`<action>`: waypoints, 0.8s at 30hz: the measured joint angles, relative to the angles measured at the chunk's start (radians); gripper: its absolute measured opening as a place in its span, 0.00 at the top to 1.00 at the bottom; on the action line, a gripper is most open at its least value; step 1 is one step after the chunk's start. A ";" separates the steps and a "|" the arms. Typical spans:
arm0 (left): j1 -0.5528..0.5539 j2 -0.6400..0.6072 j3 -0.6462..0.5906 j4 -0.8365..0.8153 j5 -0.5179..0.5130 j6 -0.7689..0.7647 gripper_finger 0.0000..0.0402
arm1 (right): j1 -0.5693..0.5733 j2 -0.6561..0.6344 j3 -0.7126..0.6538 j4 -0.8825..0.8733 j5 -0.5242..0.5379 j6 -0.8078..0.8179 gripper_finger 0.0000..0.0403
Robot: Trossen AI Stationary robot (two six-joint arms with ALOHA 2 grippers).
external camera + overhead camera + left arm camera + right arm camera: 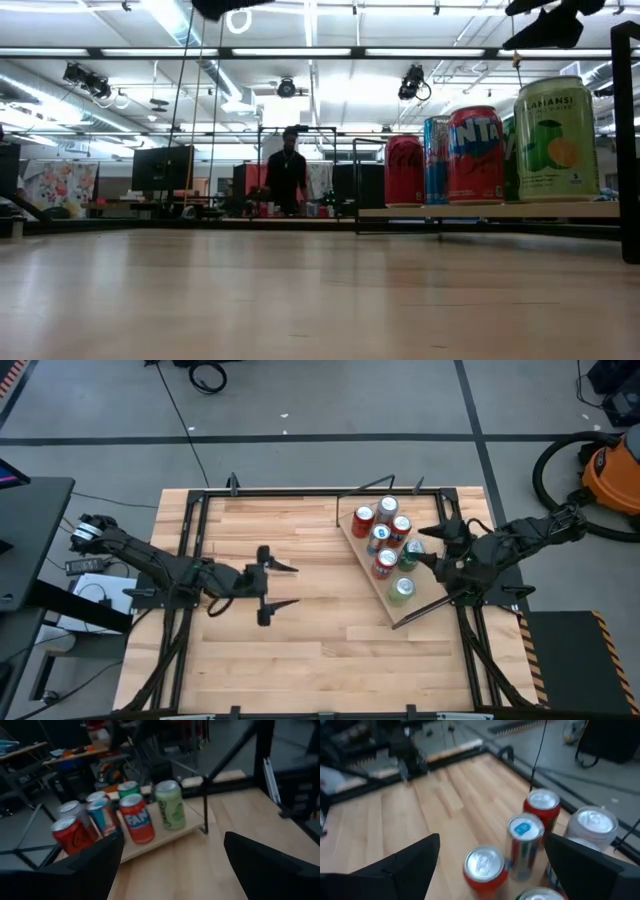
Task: Place canned beverage on shelf
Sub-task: Return to Home Position
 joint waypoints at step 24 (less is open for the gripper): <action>0.279 -0.593 -0.508 0.131 0.166 0.034 0.11 | 0.000 -0.573 -0.472 0.453 0.307 -0.279 0.13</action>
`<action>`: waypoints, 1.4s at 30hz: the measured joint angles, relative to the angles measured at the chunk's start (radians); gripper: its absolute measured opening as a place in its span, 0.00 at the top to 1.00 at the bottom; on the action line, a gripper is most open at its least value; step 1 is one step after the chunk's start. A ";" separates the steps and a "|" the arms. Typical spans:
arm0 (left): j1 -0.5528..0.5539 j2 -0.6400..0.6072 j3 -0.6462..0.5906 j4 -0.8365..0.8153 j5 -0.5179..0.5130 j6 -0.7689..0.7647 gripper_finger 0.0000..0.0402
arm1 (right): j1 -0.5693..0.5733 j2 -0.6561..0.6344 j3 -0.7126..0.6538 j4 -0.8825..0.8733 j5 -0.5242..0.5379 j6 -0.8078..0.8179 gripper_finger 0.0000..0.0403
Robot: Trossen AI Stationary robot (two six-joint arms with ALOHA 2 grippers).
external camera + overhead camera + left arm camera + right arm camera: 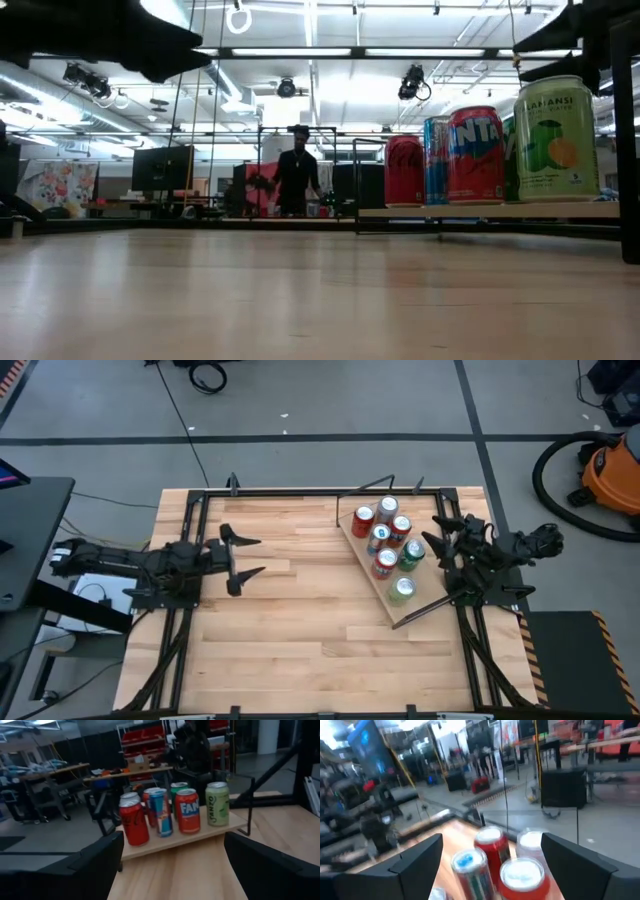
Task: Place canned beverage on shelf
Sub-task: Return to Home Position
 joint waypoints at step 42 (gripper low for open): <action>0.001 -0.402 -0.214 -0.071 0.202 -0.090 0.11 | -0.006 0.000 -0.355 0.604 -0.146 -0.094 0.14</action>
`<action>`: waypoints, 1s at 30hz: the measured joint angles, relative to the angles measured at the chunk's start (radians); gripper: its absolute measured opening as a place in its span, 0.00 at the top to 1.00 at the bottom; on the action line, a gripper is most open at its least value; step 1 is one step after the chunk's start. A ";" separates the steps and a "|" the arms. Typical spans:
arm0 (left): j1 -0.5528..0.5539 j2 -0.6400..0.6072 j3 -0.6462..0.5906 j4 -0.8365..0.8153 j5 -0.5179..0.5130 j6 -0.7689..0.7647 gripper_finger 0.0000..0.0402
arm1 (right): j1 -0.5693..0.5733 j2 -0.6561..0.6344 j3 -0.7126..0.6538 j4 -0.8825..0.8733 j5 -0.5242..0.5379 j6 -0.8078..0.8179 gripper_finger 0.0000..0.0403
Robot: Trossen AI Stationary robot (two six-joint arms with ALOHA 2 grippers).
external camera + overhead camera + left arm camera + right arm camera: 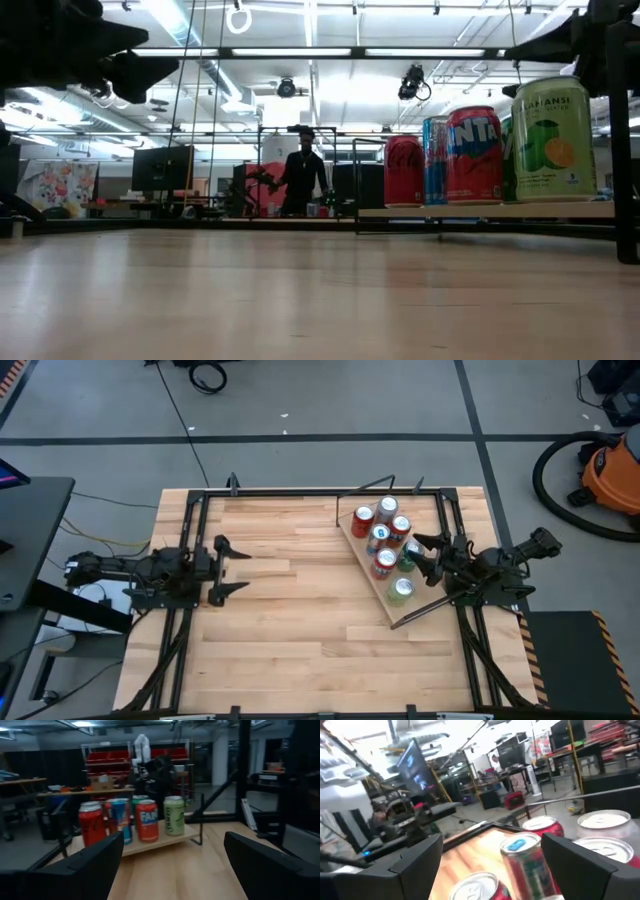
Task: Place canned beverage on shelf
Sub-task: Return to Home Position
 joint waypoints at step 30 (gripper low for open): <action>0.003 0.001 0.000 -0.049 -0.010 -0.022 0.11 | -0.511 0.000 0.000 0.028 -0.461 0.071 0.14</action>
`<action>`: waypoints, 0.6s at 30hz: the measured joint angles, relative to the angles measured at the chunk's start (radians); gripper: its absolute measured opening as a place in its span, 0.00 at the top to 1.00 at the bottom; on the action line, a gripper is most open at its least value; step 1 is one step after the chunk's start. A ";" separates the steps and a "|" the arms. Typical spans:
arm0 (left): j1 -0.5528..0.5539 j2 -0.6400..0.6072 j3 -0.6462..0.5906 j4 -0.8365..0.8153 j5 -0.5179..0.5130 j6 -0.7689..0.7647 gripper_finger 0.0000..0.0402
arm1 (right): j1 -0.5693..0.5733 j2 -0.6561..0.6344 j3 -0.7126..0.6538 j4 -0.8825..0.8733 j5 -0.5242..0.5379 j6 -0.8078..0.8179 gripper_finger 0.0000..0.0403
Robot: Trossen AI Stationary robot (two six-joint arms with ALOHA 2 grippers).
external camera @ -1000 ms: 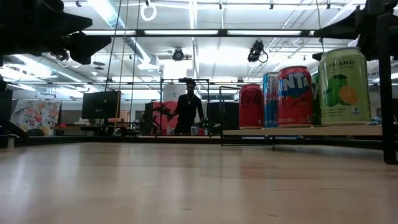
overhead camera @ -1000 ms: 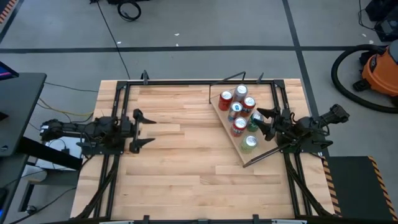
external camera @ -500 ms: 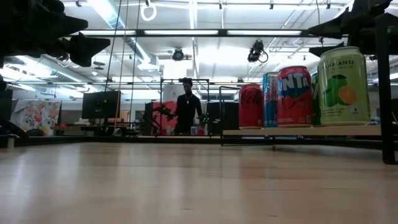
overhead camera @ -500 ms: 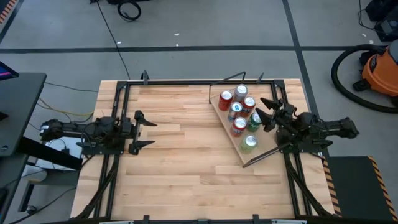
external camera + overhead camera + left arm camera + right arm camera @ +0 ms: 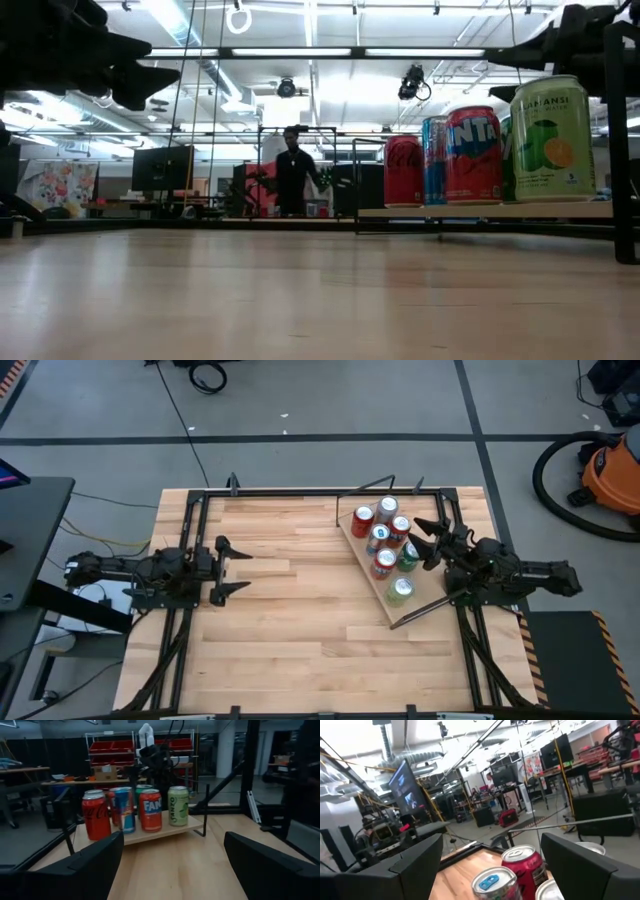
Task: Place canned beverage on shelf
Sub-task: Return to Home Position
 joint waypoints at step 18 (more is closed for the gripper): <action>0.000 0.001 0.000 0.000 -0.004 -0.054 0.11 | 0.003 0.000 0.000 0.003 0.005 0.060 0.14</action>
